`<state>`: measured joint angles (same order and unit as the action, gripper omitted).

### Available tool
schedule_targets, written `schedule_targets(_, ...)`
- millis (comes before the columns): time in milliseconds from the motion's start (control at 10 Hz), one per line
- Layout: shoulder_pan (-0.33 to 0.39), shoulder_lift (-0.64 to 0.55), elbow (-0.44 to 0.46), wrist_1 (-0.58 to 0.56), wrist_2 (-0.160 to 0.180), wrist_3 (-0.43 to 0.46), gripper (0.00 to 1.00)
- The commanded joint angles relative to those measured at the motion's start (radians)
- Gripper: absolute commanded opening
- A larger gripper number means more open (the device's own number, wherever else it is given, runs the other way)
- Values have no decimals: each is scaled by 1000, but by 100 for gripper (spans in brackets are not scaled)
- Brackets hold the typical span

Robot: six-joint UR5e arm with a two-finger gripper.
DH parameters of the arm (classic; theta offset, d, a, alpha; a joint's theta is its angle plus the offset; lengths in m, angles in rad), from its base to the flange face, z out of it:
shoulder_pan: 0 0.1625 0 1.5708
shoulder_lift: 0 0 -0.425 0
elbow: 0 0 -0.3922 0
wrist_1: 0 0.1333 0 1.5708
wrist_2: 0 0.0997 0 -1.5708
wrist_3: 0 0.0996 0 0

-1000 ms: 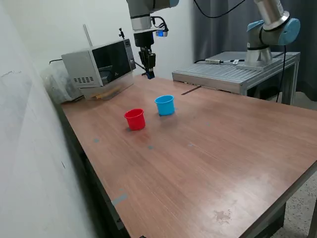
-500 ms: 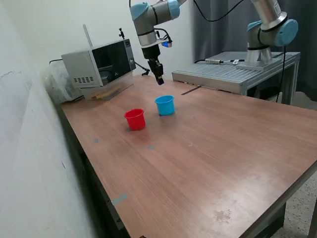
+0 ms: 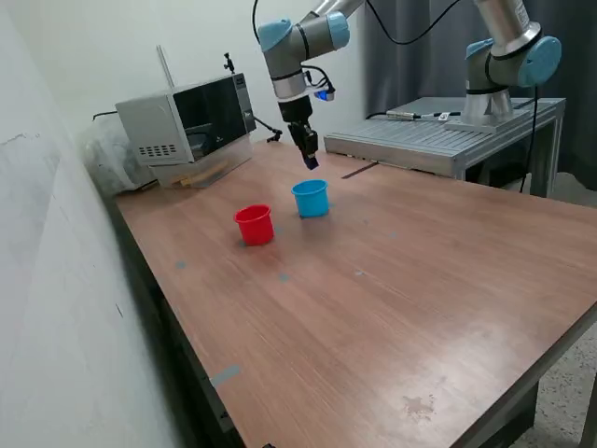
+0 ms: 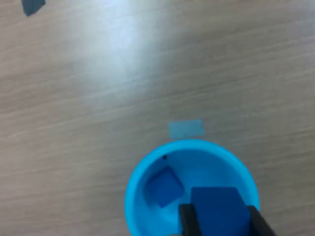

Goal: Place red objects in the red bin, and blue objects in the blue bin.

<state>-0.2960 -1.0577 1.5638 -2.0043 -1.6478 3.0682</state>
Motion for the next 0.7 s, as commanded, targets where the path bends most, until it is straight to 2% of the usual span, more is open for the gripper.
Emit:
schedule_targets(0,2,7,-4,-27,2,-9,0)
schedule_targets(300,2,27,-5,-14,-1,-54,0)
schedule_targets(400,2,28,-5,-14,-3,-54,100)
schedule_targets(600,0,33,-5,-16,-3,-54,100)
